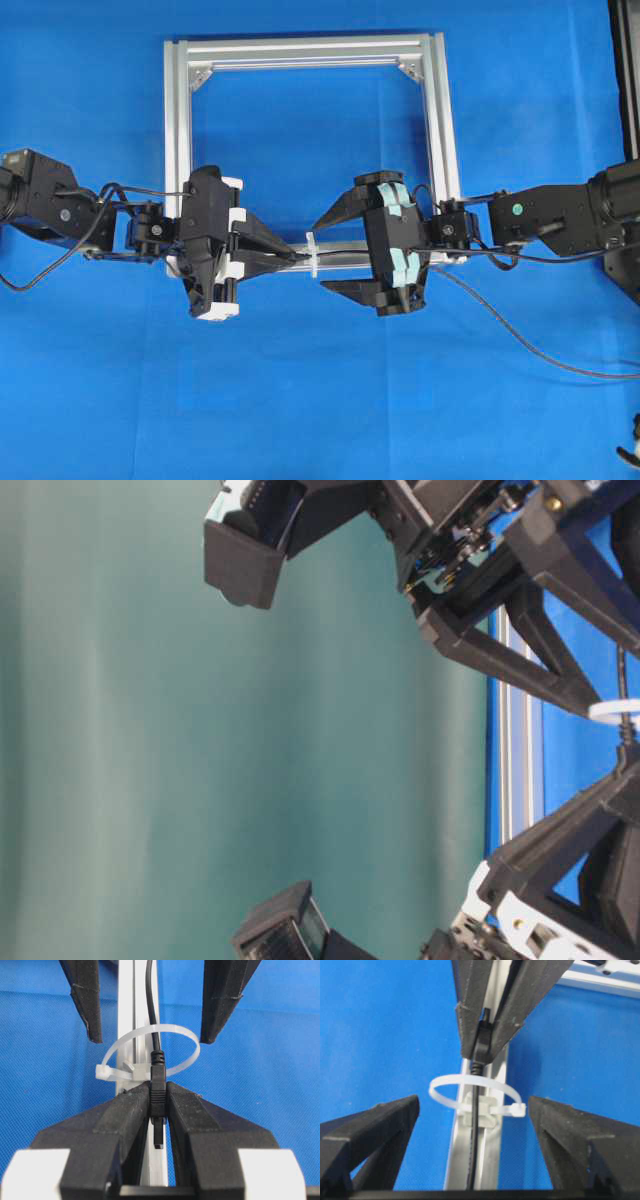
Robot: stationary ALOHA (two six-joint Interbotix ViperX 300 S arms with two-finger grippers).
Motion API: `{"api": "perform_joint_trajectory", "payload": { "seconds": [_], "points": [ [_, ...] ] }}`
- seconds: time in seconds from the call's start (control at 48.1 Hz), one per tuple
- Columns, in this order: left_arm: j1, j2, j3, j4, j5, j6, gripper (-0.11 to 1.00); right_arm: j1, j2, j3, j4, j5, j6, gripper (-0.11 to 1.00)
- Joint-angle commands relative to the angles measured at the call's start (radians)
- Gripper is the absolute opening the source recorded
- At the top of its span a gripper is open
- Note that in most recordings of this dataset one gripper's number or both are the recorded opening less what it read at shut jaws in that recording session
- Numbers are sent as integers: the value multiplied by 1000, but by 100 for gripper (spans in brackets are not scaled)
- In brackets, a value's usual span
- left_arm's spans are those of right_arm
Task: Insert the wire through the string loop located in the center.
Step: 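Pull the plug leftward with the left gripper, drawing cable through loop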
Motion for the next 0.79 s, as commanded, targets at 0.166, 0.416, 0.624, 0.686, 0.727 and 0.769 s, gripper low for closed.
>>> {"api": "perform_joint_trajectory", "payload": {
  "seconds": [0.166, 0.416, 0.624, 0.686, 0.727, 0.769],
  "points": [
    [-14, -112, 71, 3, 11, 0, 8, 2, -12, -11, 2, 0, 0, 98],
    [-20, -241, 219, 3, 11, -17, 8, 8, -15, -17, 2, 12, -2, 98],
    [-29, -357, 356, 3, 11, -49, 8, 9, -34, -14, 2, 21, -2, 98],
    [-38, -399, 399, 3, 11, -51, 8, 9, -38, -14, 2, 25, -2, 98],
    [-46, -422, 419, 3, 11, -49, 8, 9, -40, -14, 2, 29, -2, 98],
    [-57, -442, 437, 5, 11, -46, 8, 9, -41, -14, 2, 32, -2, 98]
  ]
}}
